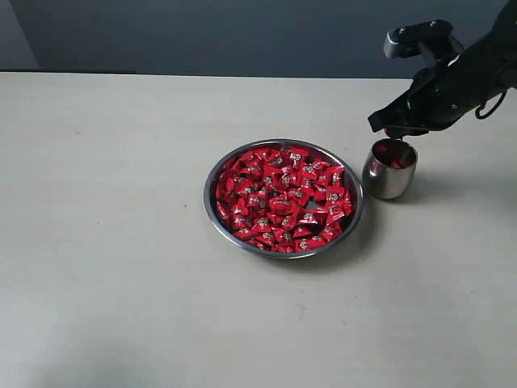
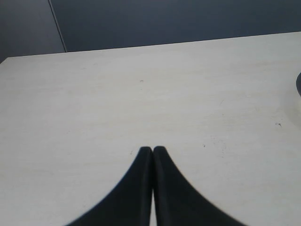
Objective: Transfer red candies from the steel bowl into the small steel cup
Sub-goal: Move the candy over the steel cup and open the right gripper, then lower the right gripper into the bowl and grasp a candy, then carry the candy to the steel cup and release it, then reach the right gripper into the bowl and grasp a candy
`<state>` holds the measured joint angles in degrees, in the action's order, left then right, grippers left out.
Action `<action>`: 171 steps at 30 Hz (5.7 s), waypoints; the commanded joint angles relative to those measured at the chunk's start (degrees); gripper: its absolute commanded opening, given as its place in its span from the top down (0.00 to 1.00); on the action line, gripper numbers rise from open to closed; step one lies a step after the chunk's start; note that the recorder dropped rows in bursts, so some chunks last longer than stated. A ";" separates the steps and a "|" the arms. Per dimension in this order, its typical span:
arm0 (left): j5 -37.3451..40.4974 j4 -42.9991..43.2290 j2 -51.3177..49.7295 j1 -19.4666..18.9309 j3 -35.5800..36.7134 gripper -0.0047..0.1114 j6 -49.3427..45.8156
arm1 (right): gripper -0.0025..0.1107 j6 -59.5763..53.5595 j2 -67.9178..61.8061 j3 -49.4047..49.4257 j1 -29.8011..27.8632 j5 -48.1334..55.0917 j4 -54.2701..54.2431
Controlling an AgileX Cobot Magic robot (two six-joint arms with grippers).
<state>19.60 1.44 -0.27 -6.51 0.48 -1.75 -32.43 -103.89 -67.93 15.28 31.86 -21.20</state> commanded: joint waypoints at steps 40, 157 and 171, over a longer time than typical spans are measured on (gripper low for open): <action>-0.28 0.11 0.27 0.31 -0.48 0.96 0.07 | 0.59 -6.74 -7.92 0.16 15.54 -11.30 -1.13; -0.28 0.11 0.27 0.31 -0.48 0.96 0.07 | 0.63 -8.49 1.33 9.41 18.36 -14.79 -8.97; -0.28 0.11 0.27 0.31 -0.48 0.96 0.07 | 0.44 -13.63 -8.26 2.27 19.04 -11.78 -10.30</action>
<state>19.60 1.44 -0.27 -6.51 0.48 -1.75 -44.17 -111.14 -64.49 34.26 19.61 -30.33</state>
